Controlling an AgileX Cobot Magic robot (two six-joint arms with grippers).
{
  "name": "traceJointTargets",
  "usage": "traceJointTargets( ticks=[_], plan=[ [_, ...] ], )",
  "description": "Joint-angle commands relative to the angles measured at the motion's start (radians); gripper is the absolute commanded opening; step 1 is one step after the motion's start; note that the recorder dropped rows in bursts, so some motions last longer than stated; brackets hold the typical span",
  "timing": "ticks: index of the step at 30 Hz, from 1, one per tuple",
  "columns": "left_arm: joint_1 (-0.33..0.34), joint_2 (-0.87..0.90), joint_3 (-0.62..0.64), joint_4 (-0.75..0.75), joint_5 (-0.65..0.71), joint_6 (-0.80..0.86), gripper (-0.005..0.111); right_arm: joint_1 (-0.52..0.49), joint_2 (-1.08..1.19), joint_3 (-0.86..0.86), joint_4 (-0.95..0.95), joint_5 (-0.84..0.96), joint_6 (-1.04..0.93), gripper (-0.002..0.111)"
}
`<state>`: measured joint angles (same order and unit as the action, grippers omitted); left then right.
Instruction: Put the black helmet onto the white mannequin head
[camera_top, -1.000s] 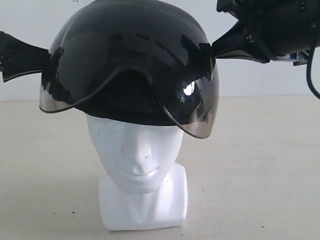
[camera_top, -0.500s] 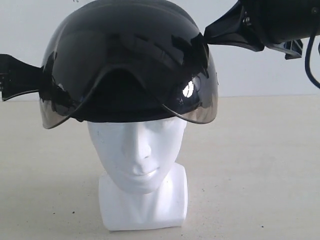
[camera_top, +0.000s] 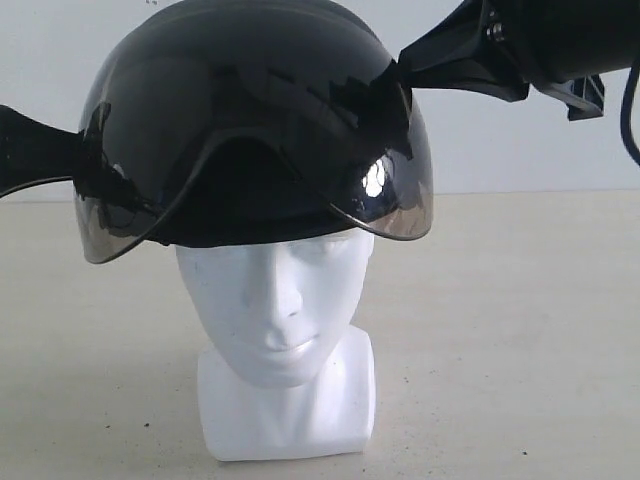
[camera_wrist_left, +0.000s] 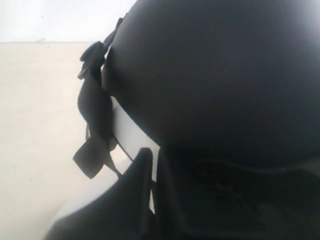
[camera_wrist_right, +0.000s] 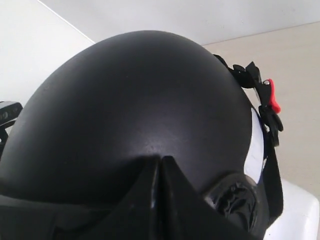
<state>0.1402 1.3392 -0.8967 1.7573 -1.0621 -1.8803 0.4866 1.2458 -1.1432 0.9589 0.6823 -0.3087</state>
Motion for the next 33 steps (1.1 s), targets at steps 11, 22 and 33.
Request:
traceJointTargets(
  ticks=[11,22,33],
  plan=[
    [0.035,-0.007,-0.028,-0.013,-0.019,-0.010,0.004,0.013,-0.029,0.005,-0.222,0.026,0.180,0.000],
    [0.081,-0.170,-0.028,-0.013,-0.022,-0.091,0.004,0.011,-0.192,0.005,-0.775,0.165,0.452,0.000],
    [-0.028,-0.269,-0.156,-0.013,-0.112,-0.221,0.004,0.011,-0.078,-0.385,-0.461,0.311,0.162,0.000]
  ],
)
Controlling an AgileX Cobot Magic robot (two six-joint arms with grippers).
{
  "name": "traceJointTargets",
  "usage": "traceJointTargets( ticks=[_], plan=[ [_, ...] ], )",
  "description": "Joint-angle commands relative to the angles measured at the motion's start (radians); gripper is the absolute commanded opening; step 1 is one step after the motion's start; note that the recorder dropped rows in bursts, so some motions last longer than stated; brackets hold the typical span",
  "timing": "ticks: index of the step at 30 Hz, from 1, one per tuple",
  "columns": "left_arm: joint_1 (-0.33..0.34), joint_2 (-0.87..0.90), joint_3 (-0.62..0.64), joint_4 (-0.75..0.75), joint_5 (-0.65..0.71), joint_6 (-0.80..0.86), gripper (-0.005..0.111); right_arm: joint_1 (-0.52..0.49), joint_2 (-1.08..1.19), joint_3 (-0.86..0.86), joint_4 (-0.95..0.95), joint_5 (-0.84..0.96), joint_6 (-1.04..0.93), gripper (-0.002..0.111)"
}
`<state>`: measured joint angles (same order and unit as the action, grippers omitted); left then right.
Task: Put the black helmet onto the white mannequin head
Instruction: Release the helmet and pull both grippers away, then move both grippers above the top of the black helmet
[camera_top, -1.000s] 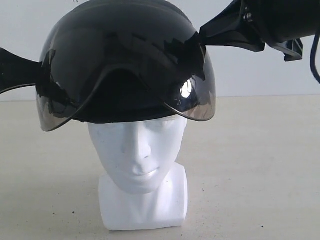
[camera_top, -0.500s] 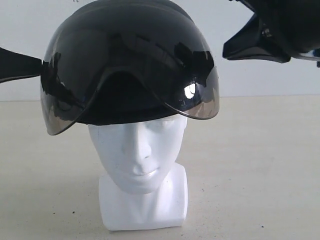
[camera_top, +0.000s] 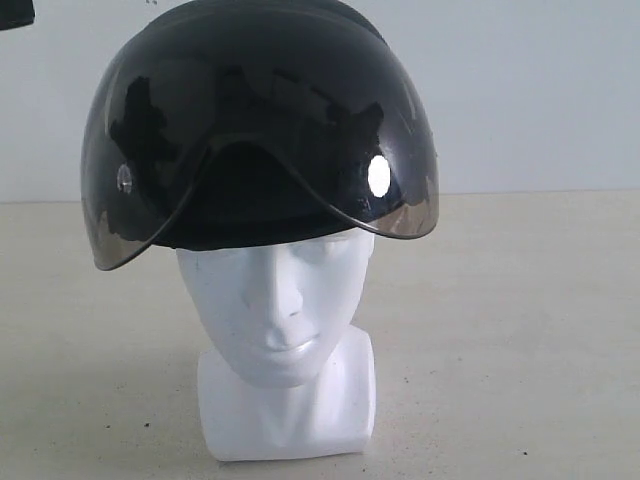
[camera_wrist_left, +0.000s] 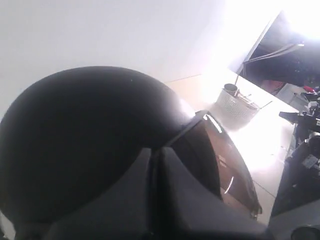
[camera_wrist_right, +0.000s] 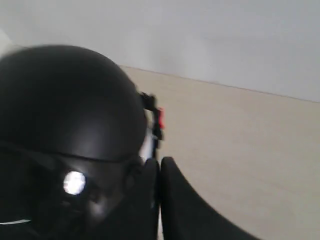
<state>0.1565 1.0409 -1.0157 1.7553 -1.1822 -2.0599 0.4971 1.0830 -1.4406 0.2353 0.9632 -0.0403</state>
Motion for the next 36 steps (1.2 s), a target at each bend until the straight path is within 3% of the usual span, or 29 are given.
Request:
traceJointTargets(
  ticks=[1,6,12,24,36],
  plan=[
    [-0.060,0.044,-0.039,-0.011,0.008,-0.041,0.004,0.000,0.118,-0.098,0.326,0.036,-0.133,0.000],
    [-0.123,0.065,-0.041,-0.011,0.005,-0.041,0.004,0.000,0.217,-0.107,0.360,0.082,-0.197,0.000],
    [-0.123,0.076,-0.046,-0.011,0.113,0.001,0.004,0.002,0.222,-0.107,0.362,0.004,-0.225,0.000],
    [-0.123,0.237,-0.145,-0.011,-0.033,-0.011,0.004,0.002,0.281,-0.107,0.419,-0.054,-0.303,0.000],
    [-0.144,0.232,-0.125,-0.011,-0.039,-0.017,0.004,0.004,0.335,-0.107,0.464,-0.012,-0.340,0.000]
  ],
)
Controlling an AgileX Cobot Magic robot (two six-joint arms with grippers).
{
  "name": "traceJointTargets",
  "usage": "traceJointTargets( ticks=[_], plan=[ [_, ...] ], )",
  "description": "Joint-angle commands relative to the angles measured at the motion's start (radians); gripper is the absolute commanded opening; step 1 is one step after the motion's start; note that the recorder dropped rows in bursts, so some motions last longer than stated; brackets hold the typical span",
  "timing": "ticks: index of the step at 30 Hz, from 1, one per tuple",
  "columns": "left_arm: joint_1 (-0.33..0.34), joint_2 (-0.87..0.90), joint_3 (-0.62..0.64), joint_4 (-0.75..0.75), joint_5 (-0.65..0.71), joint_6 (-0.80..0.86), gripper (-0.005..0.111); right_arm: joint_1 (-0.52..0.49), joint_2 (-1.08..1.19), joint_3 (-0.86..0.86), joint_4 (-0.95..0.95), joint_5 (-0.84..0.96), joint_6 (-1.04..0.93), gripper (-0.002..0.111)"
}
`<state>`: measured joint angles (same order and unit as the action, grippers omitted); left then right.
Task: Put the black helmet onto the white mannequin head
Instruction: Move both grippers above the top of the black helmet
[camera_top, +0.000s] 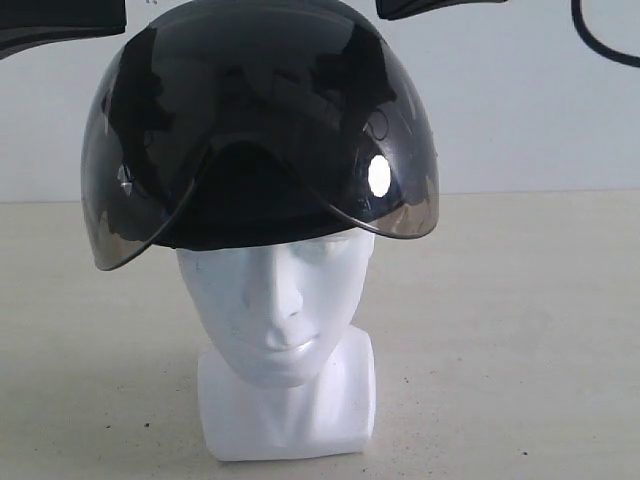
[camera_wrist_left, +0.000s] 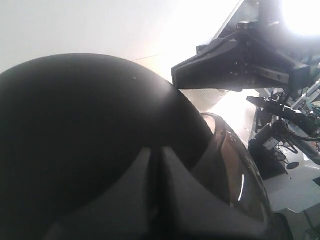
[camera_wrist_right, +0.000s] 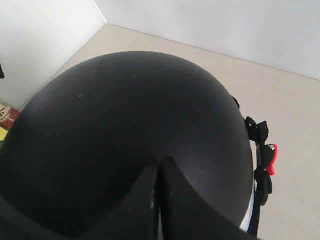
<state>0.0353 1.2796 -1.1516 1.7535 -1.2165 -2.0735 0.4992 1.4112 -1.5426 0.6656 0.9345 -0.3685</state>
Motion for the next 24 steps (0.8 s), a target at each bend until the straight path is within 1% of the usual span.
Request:
traceJointTargets(
  ticks=[1,3,10,15,20,24],
  plan=[
    [-0.032,-0.009,0.017,-0.009,-0.005,-0.004,0.004,0.002,0.006,-0.005,0.033,0.017,-0.003,0.000],
    [-0.048,-0.009,0.028,-0.009,-0.005,-0.004,0.004,0.002,0.006,-0.005,0.038,0.020,0.004,0.000],
    [-0.048,-0.013,0.060,-0.009,-0.005,-0.004,0.004,0.002,0.006,-0.005,0.040,0.076,0.012,0.000],
    [-0.048,-0.017,0.062,-0.009,-0.005,-0.020,0.004,0.002,0.006,-0.005,0.040,0.136,0.017,0.000],
    [-0.048,-0.017,0.065,-0.009,-0.005,-0.025,0.004,0.051,0.006,-0.005,0.021,0.153,0.047,0.000],
    [-0.048,-0.037,0.105,-0.009,-0.005,-0.025,0.004,0.111,0.006,-0.005,-0.052,0.153,0.098,0.000]
  ],
)
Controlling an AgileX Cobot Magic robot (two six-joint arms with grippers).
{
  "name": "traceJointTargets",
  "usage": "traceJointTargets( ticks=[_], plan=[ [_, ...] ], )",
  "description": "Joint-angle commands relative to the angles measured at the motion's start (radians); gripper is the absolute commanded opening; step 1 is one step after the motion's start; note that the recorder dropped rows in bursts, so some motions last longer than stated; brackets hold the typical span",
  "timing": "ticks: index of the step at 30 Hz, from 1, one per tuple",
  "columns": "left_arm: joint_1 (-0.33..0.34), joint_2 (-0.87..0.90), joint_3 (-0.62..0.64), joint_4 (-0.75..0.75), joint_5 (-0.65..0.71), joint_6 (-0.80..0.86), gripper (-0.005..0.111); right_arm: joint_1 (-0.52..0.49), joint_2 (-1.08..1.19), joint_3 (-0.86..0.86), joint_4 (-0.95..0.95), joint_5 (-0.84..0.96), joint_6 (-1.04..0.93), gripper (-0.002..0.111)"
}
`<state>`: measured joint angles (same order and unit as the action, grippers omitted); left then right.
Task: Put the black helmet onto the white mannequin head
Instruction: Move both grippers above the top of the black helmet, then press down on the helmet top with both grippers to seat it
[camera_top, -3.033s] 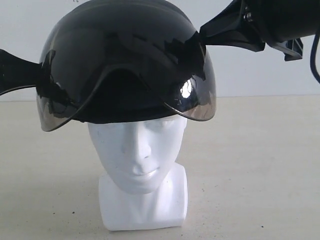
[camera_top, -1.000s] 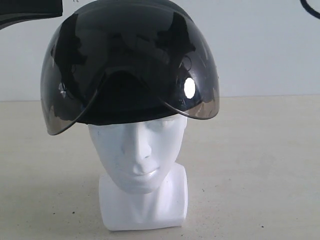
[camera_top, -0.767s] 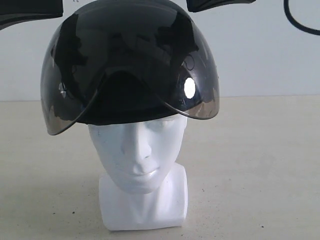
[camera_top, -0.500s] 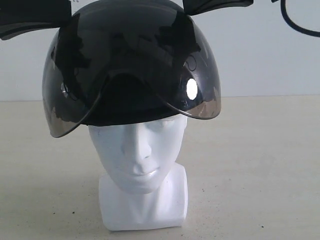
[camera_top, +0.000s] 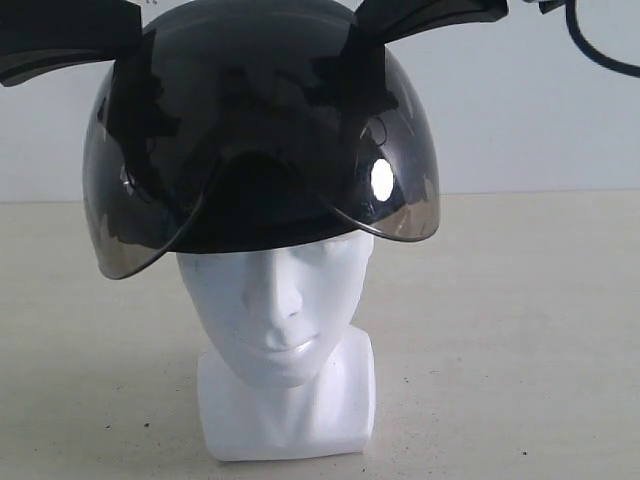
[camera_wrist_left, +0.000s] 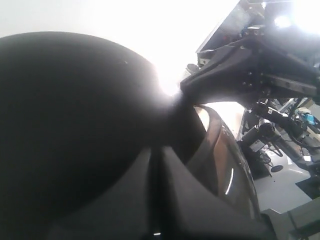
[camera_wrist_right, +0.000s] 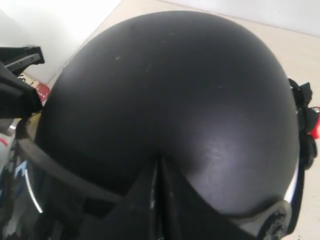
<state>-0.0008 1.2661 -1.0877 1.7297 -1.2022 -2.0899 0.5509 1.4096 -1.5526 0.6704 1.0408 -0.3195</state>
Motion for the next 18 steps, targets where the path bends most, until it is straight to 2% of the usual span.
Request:
traceJointTargets(
  ticks=[1,4,18],
  plan=[
    [-0.011,-0.034,0.055,0.015,-0.019,-0.008,0.004,0.072,0.008,0.005,-0.085,0.047,0.067,0.000],
    [-0.011,-0.062,0.076,0.015,-0.019,-0.008,0.004,0.099,0.008,0.005,-0.157,0.047,0.117,0.000],
    [-0.011,-0.078,0.092,0.015,-0.019,-0.008,0.004,0.101,0.008,0.005,-0.160,0.125,0.162,0.000]
  ],
)
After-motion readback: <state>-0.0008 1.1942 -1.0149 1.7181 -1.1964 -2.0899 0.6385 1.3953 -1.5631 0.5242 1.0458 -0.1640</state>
